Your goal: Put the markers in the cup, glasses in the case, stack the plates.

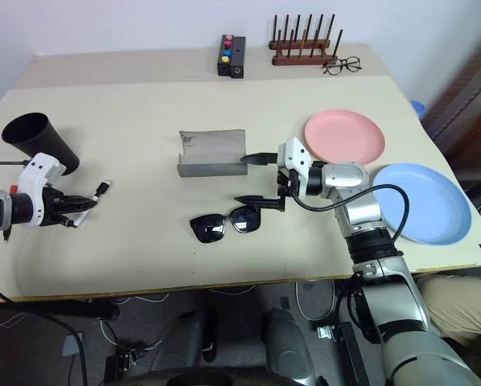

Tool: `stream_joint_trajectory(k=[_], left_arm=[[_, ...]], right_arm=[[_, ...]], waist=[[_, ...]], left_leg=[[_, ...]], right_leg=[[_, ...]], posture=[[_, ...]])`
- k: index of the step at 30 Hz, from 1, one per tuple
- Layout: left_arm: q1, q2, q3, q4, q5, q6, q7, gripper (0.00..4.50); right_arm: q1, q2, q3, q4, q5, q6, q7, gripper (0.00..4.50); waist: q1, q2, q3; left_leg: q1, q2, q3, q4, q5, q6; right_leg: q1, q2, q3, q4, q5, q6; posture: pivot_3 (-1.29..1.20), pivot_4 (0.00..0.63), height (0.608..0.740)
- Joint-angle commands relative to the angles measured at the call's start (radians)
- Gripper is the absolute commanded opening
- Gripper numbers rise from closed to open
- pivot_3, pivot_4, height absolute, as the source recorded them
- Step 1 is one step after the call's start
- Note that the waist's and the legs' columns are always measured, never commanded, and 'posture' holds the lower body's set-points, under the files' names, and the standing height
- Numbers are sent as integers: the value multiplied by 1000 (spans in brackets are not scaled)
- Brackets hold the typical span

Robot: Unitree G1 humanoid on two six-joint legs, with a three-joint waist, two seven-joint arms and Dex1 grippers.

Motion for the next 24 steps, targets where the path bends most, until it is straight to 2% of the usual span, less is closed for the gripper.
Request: stream_joint_trajectory(k=[1, 6, 9, 13, 19, 24], left_arm=[[6, -28, 130, -160, -100, 53, 40, 104], [-30, -155, 263, -305, -169, -2, 185, 104], [-73, -237, 328, -344, -135, -102, 341, 104], [-100, -272, 357, -351, -118, -200, 440, 104], [-136, -298, 416, -256, -140, -276, 522, 104], [-176, -316, 426, -165, -59, -483, 643, 104]], right_arm=[[-45, 8, -28, 14, 33, 21, 9, 4500], [-90, 40, -38, 71, 70, 52, 40, 4500], [-116, 61, -49, 98, 84, 53, 50, 4500], [-144, 82, -63, 134, 96, 51, 67, 4500], [-189, 114, -86, 191, 104, 21, 89, 4500], [-213, 126, -98, 237, 100, -7, 111, 4500]], waist=[[3, 0, 0], [1, 0, 0], [0, 0, 0], [-2, 0, 0], [-2, 0, 0], [2, 0, 0]], left_leg=[[0, 0, 0, 0, 0, 0], [0, 0, -1, 0, 0, 0], [0, 0, -1, 0, 0, 0], [0, 0, -1, 0, 0, 0], [0, 0, -1, 0, 0, -1], [0, 0, -1, 0, 0, -1]], right_leg=[[0, 0, 0, 0, 0, 0], [1, 0, 0, 0, 0, 0], [0, 0, 0, 1, 0, 0], [0, 0, 0, 0, 0, 0], [0, 0, 0, 0, 0, 0], [0, 0, 0, 0, 0, 0]], posture=[[0, 150, 740], [0, 150, 740], [0, 150, 740], [0, 150, 740], [0, 150, 740], [0, 150, 740]])
